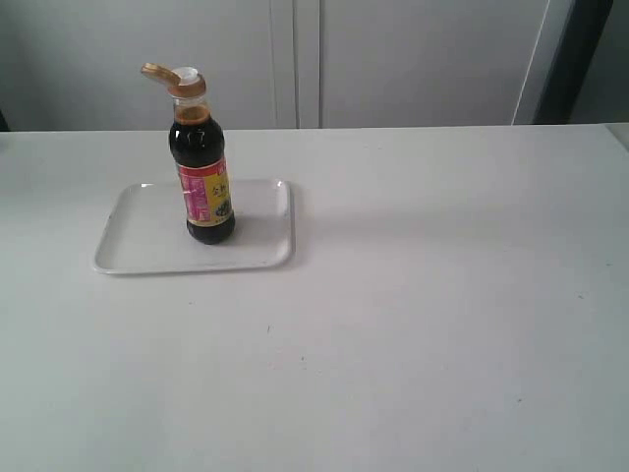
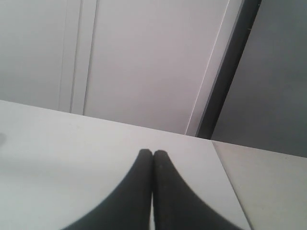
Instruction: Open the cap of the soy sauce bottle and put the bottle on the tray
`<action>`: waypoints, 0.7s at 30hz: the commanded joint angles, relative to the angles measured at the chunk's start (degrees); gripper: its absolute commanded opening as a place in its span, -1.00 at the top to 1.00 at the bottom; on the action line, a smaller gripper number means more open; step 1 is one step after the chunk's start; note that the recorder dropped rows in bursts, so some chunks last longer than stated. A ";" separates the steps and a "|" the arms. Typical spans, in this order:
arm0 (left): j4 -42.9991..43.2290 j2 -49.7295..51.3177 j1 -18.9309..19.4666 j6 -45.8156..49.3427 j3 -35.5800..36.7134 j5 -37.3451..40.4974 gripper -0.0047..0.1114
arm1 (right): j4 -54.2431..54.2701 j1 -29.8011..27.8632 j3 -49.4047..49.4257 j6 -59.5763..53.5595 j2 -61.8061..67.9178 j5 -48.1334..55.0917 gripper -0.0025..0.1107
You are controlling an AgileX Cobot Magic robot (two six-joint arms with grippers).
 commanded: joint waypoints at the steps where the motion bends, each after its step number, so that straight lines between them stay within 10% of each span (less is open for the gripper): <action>1: -0.14 -0.58 0.05 -0.37 0.25 -0.24 0.92 | 0.10 0.00 0.30 0.26 -0.27 -0.82 0.96; 21: -1.19 -0.58 0.05 4.52 2.84 0.80 0.92 | 0.10 0.00 0.30 0.26 -0.27 -0.82 0.96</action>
